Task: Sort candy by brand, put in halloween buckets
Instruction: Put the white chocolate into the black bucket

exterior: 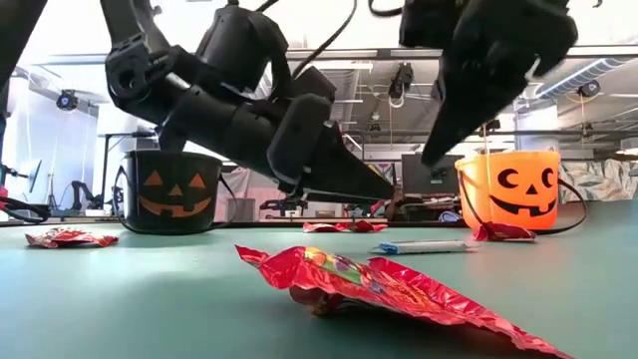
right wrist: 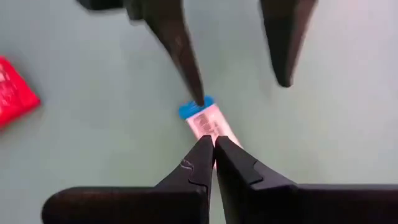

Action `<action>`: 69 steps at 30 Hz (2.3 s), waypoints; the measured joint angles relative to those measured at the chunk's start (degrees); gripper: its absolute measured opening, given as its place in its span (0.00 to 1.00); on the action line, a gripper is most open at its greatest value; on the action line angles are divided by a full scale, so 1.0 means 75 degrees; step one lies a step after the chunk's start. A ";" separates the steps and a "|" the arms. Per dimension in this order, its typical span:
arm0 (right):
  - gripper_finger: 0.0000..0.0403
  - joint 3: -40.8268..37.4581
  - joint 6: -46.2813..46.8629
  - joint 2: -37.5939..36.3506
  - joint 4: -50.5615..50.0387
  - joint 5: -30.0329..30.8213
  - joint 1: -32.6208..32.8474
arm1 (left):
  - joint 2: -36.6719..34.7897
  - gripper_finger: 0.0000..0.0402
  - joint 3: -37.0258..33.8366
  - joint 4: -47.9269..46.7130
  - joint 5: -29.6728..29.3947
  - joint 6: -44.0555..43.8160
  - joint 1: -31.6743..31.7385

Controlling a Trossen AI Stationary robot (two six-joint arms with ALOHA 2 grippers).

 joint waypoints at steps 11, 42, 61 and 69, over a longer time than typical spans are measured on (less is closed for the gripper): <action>0.03 -0.0003 0.1092 -0.0749 -0.1511 0.1738 0.0692 | 0.1218 0.83 0.0198 0.1984 -0.0230 0.0020 -0.0073; 0.03 0.0026 0.1816 -0.0951 -0.2398 0.0946 0.0627 | 0.2079 0.23 0.1119 -0.0188 -0.2283 -0.0421 -0.0215; 0.03 0.0026 0.2860 -0.1030 -0.3661 0.0595 0.0711 | -0.2325 0.23 -0.0668 -0.2890 -0.3334 0.0295 -0.0235; 0.03 0.0026 0.2802 -0.1030 -0.3629 0.0665 0.0711 | -0.5001 0.23 -0.1826 -0.2279 -0.2652 0.0951 -0.0043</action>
